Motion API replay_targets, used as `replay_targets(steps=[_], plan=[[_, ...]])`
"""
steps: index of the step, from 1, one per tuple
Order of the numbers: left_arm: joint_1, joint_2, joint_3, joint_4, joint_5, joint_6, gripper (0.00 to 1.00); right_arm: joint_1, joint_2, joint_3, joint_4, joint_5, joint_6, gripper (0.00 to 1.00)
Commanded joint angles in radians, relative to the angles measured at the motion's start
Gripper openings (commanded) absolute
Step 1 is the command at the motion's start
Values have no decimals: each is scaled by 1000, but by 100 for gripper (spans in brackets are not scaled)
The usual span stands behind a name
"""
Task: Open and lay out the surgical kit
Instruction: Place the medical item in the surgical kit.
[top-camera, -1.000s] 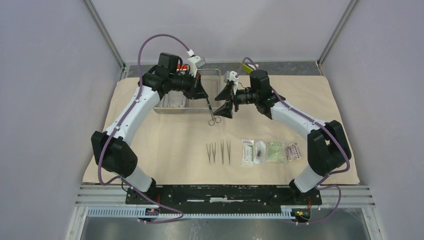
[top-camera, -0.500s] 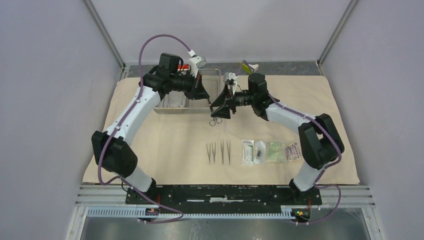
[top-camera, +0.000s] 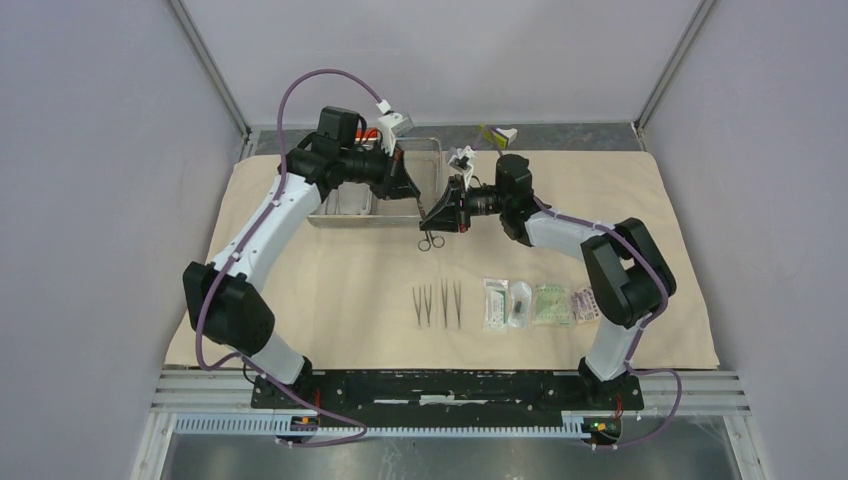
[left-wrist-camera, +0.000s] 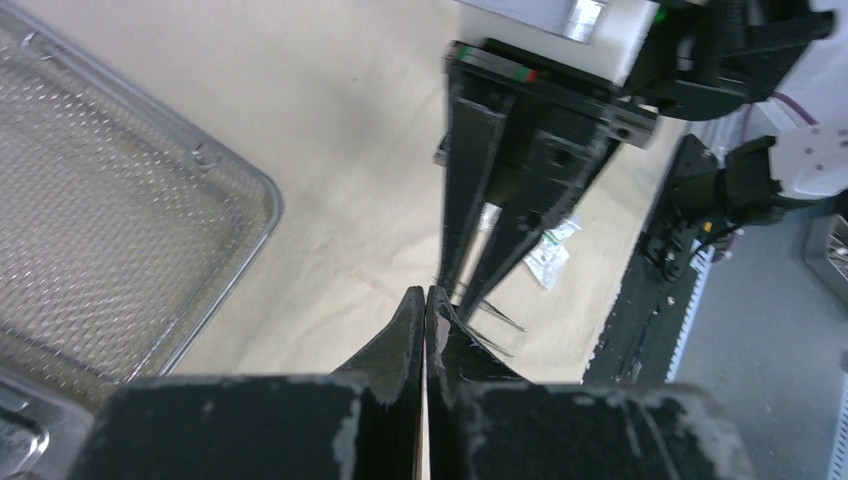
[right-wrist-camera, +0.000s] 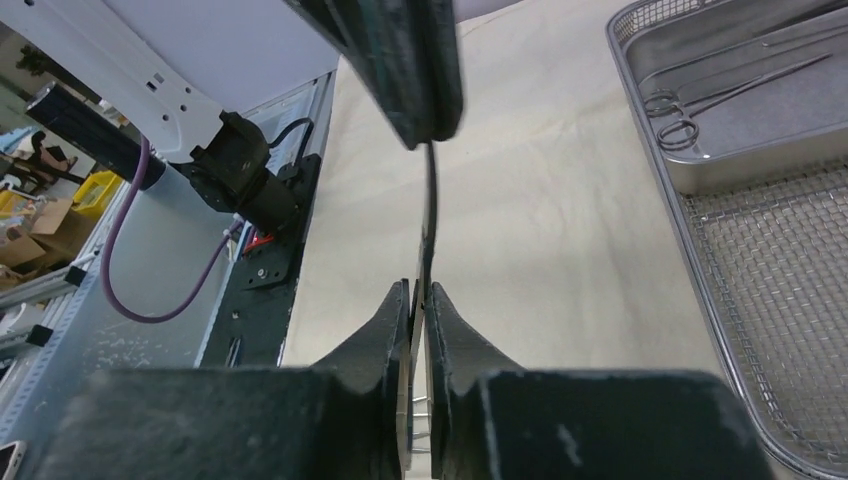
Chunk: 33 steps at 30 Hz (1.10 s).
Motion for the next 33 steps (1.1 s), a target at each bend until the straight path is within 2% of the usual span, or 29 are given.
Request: replay_targets(steps=[1,5,7,10,15,22,26,33], plan=[[-2,-35,-22,72,19,-2,2,4,-3,-14,124,4,85,2],[38,-37,-61,150,84,-16,42,2,-19,-57,201,46,154,0],[81,-45,-88,205,127,-53,57,2,-29,-77,229,55,175,1],[127,-59,-151,296,198,-99,70,2,-42,-99,288,62,232,0],[134,-71,-253,419,325,-142,81,2,-53,-111,300,99,266,0],[132,-71,-368,647,389,-253,84,0,-54,-123,307,139,289,0],[126,-65,-403,788,390,-321,83,0,-46,-124,308,148,301,0],[98,-45,-399,836,397,-354,61,0,-36,-128,316,154,312,0]])
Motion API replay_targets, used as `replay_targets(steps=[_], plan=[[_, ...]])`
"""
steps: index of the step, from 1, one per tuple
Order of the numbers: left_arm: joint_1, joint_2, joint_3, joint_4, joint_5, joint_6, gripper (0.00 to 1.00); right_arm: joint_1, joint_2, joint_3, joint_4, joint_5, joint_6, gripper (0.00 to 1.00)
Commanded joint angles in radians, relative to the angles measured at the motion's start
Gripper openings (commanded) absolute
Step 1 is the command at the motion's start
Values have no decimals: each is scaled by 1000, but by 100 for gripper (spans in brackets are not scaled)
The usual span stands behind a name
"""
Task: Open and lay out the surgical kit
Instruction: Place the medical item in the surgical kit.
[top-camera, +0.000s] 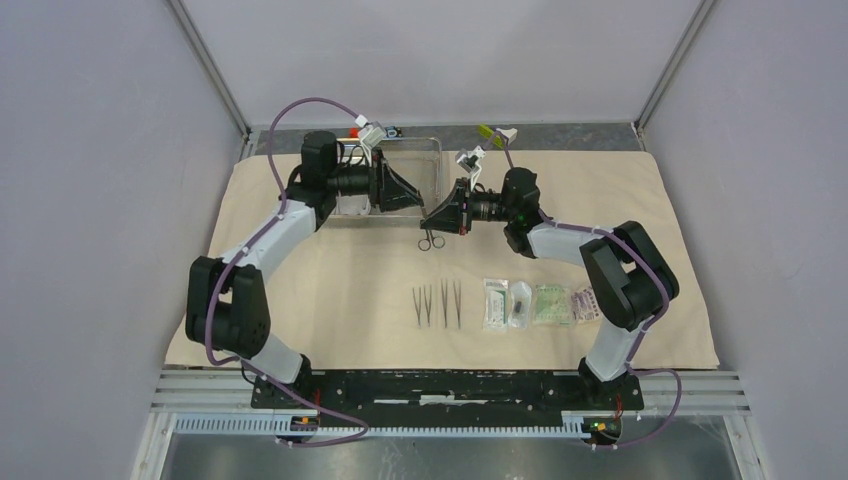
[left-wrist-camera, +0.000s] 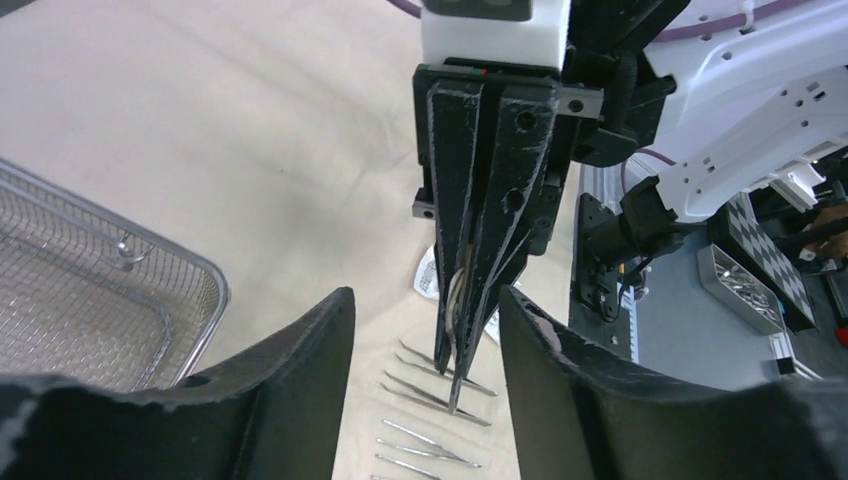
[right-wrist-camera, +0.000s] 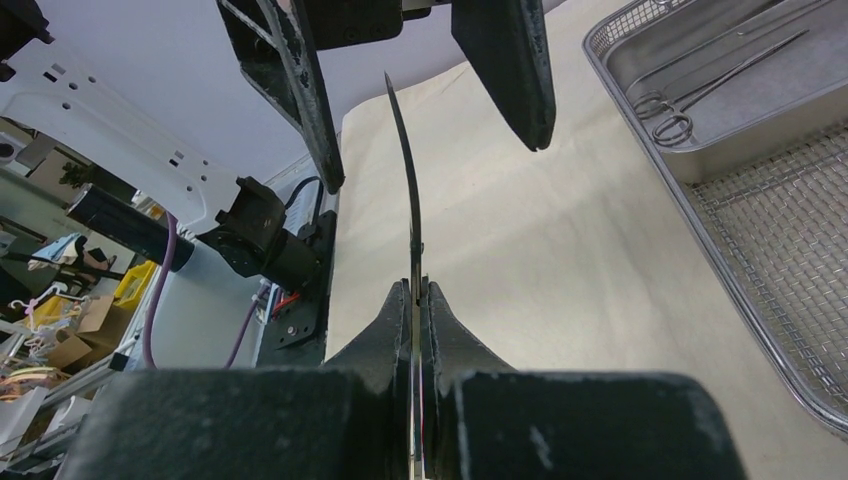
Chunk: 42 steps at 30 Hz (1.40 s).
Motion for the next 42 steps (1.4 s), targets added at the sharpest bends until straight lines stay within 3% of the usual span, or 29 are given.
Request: replay_targets(steps=[1,4,8,11,13,17,22,30,35,42], plan=[[-28,-10,8,100,39,-55,58,-1,-16,-2,61,17,17,0],[-36,-1,11,100,45,-56,46,-1,-12,-3,62,17,17,0],[-38,-1,10,100,49,-56,41,-1,-9,-5,67,15,18,0],[-38,-5,7,100,43,-53,43,0,-6,-5,70,15,20,0],[-38,-8,7,83,19,-49,51,-1,-8,-5,70,18,19,0],[-44,-21,27,-12,-125,-54,63,-2,-33,-1,-34,70,-57,0],[-79,-29,70,-168,-389,-140,64,-1,-74,49,-333,217,-231,0],[-194,-1,156,-341,-738,-199,60,-1,-111,64,-471,354,-289,0],[-252,58,215,-401,-853,-213,61,-1,-111,62,-481,374,-276,0],[-256,111,211,-410,-856,-290,53,-1,-136,22,-461,389,-264,0]])
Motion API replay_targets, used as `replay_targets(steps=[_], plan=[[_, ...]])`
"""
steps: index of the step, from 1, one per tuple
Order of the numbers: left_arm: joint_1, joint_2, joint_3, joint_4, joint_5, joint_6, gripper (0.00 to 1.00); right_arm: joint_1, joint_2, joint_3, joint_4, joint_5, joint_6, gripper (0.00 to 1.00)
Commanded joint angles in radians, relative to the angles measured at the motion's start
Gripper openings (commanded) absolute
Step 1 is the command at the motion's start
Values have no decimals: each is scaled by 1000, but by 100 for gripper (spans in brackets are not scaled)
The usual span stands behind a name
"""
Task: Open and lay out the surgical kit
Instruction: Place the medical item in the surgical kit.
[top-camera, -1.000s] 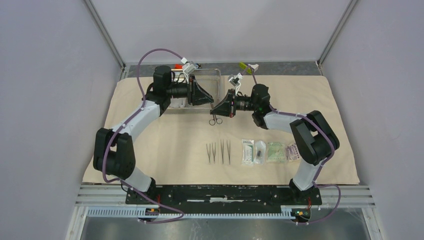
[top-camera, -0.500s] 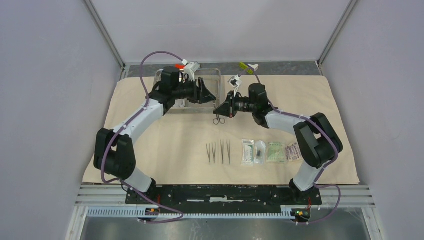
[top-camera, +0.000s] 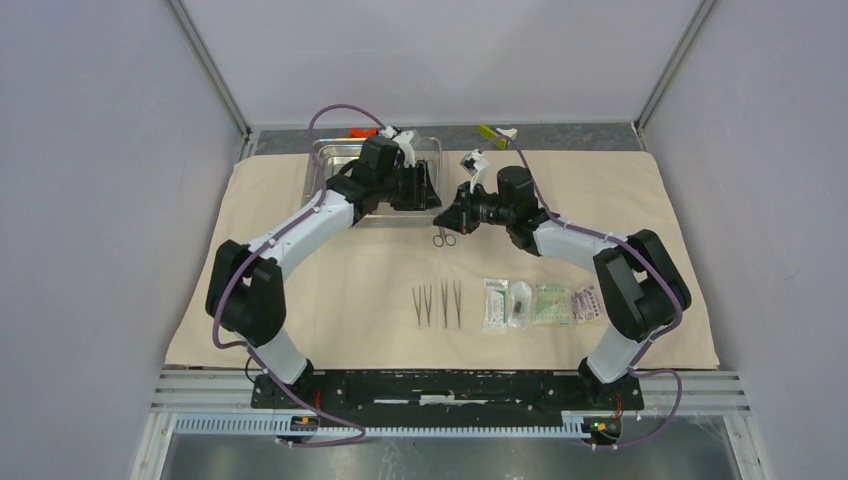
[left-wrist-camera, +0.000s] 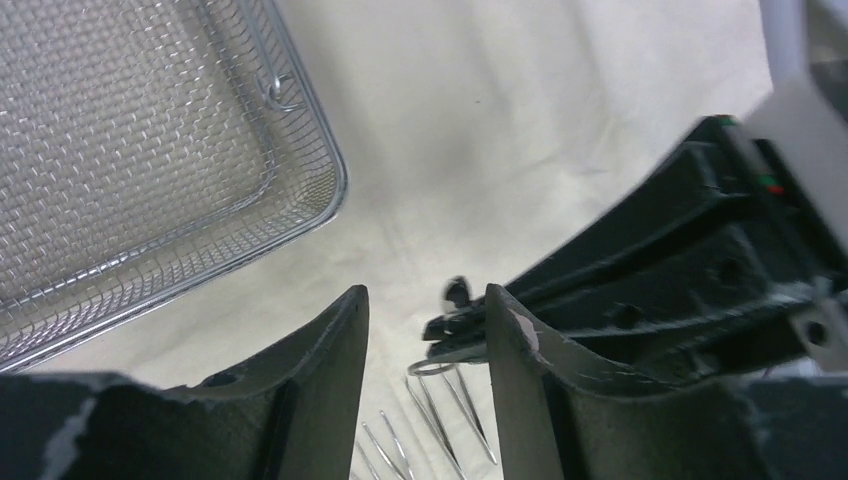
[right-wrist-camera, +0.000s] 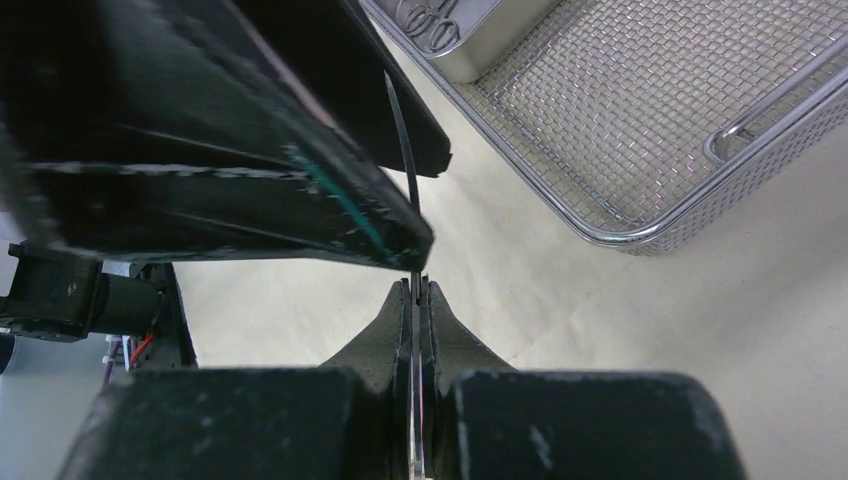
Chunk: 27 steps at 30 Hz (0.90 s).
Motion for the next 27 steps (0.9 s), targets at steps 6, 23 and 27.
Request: replay_targets(steps=[6,23,27], plan=[[-4,22,1,9,-13,-107,47,-3,-69,-11,40,29,-5,0],[-24,70,17,18,15,-125,29,-3,-55,6,33,42,19,3],[-24,75,20,23,20,-121,20,-3,-49,5,41,36,29,4]])
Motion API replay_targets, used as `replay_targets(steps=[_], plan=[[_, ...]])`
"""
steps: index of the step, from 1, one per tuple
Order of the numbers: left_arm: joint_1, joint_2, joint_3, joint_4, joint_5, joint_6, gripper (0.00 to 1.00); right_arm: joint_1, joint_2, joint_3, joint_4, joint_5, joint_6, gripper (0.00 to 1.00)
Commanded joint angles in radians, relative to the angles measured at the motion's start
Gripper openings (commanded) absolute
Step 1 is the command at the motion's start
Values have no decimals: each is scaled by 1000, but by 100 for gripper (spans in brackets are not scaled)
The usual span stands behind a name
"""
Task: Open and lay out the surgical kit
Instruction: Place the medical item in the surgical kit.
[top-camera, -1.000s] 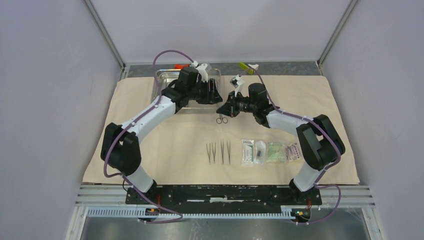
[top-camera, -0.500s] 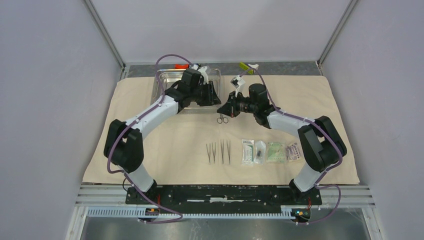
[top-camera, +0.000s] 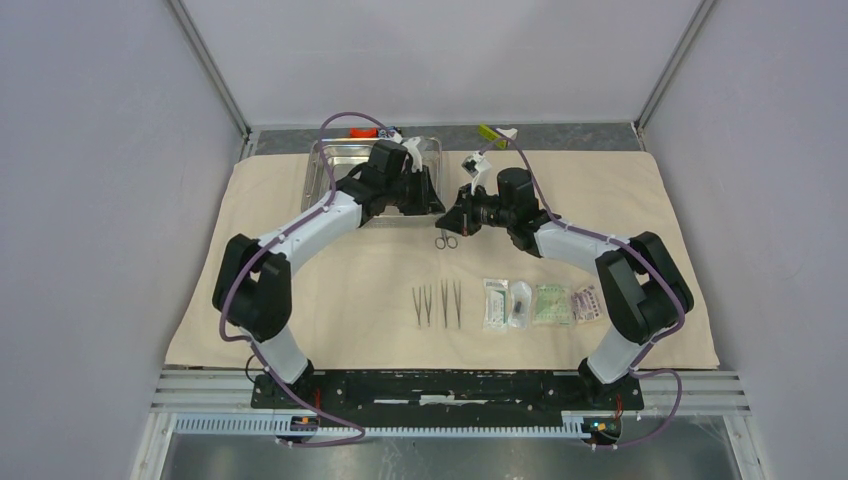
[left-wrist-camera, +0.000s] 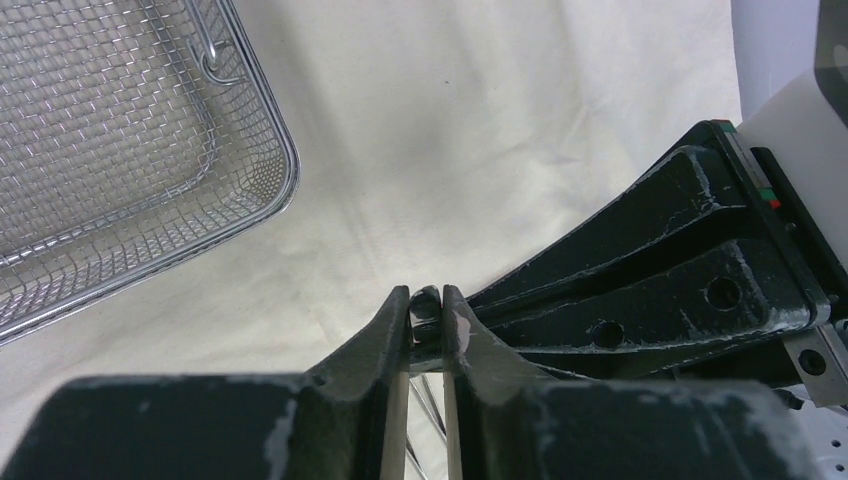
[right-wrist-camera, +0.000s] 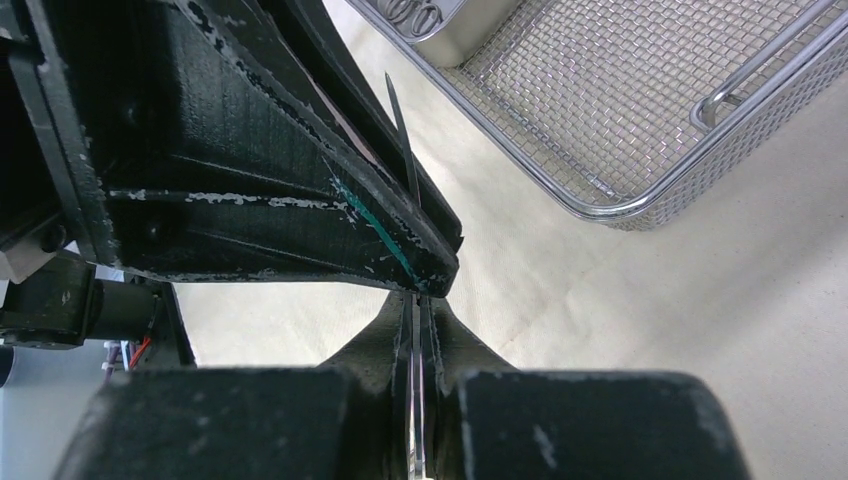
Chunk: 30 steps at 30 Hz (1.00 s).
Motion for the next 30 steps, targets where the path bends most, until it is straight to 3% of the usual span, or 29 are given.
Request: replay_targets(steps=[1,4,8,15,21,30], plan=[[-2,18,23,14,1,-28,17,-3,-27,17,78,-7,20,5],[0,17,26,13,-9,-13,11,-3,-31,14,79,-8,15,10],[7,9,44,-11,-46,36,3,-4,-45,8,60,-6,-31,26],[28,-51,16,-141,-86,161,2,-38,-141,-15,-96,28,-302,55],[29,-91,-53,-381,-68,244,2,-109,-238,-71,-208,49,-514,59],[27,-167,-240,-401,-62,216,2,-273,-381,-197,-247,70,-668,61]])
